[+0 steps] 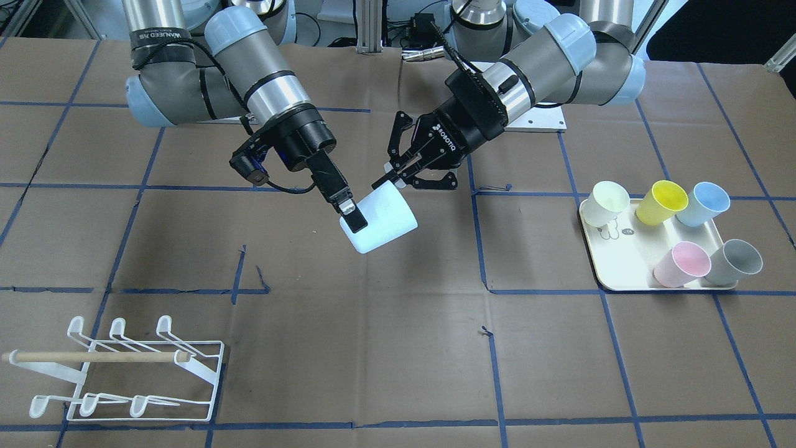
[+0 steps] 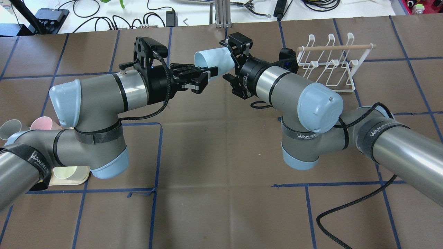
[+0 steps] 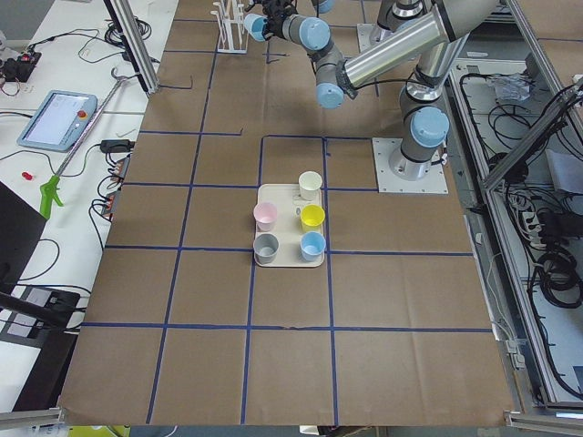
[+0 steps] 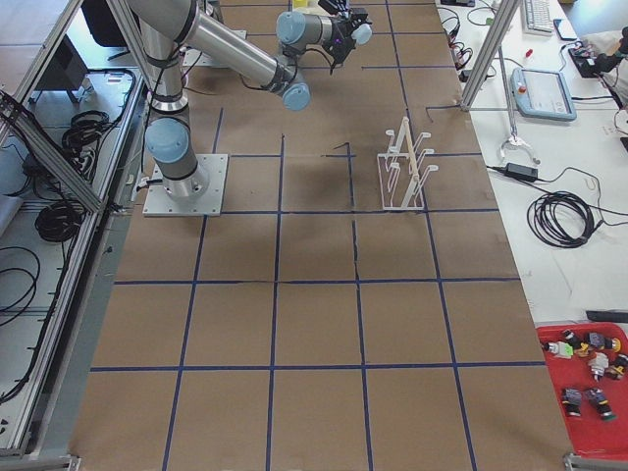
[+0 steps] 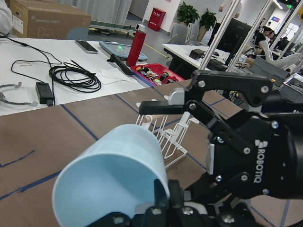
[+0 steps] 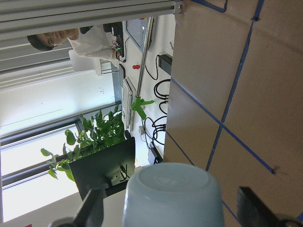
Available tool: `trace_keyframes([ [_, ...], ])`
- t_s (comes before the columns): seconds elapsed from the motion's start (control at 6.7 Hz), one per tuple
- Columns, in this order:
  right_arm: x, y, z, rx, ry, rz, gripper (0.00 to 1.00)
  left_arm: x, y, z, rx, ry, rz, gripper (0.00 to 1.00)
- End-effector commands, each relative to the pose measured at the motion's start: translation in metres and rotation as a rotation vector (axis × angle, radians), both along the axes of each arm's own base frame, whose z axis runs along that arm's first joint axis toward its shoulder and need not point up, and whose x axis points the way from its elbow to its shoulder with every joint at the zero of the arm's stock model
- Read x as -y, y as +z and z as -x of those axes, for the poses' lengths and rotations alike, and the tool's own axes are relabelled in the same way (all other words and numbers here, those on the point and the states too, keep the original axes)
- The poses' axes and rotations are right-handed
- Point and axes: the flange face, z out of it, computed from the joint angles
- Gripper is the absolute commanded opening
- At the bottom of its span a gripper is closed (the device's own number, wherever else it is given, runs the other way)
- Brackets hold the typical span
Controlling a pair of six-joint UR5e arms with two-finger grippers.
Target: Transfer IKEA cup to right arm and place on rack
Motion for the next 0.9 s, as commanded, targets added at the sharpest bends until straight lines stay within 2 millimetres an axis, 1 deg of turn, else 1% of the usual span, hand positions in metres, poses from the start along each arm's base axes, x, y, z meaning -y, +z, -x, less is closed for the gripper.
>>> trace_keyframes([
  [0.0,-0.0011,-0.0003,-0.0054,-0.002,-0.005,-0.001,0.99,0.0005,-0.0005,0.0000,-0.002,0.002,-0.004,0.01],
  [0.15,-0.0012,-0.0003,-0.0055,-0.001,-0.004,-0.001,0.93,0.0005,-0.0005,0.0000,-0.002,0.002,-0.004,0.02],
  [0.3,-0.0015,0.0005,-0.0055,-0.001,-0.004,0.000,0.80,0.0005,-0.0005,0.0000,-0.002,0.003,-0.005,0.02],
  [0.45,-0.0015,0.0005,-0.0055,-0.002,-0.003,0.001,0.69,0.0005,-0.0005,0.0000,-0.003,0.003,-0.007,0.02],
  [0.6,-0.0015,0.0005,-0.0055,-0.003,-0.002,0.002,0.66,0.0008,0.0001,0.0000,-0.008,0.007,-0.012,0.02],
  [0.75,-0.0018,0.0008,-0.0057,-0.003,0.001,0.004,0.58,0.0011,0.0008,0.0000,-0.008,0.007,-0.012,0.03],
])
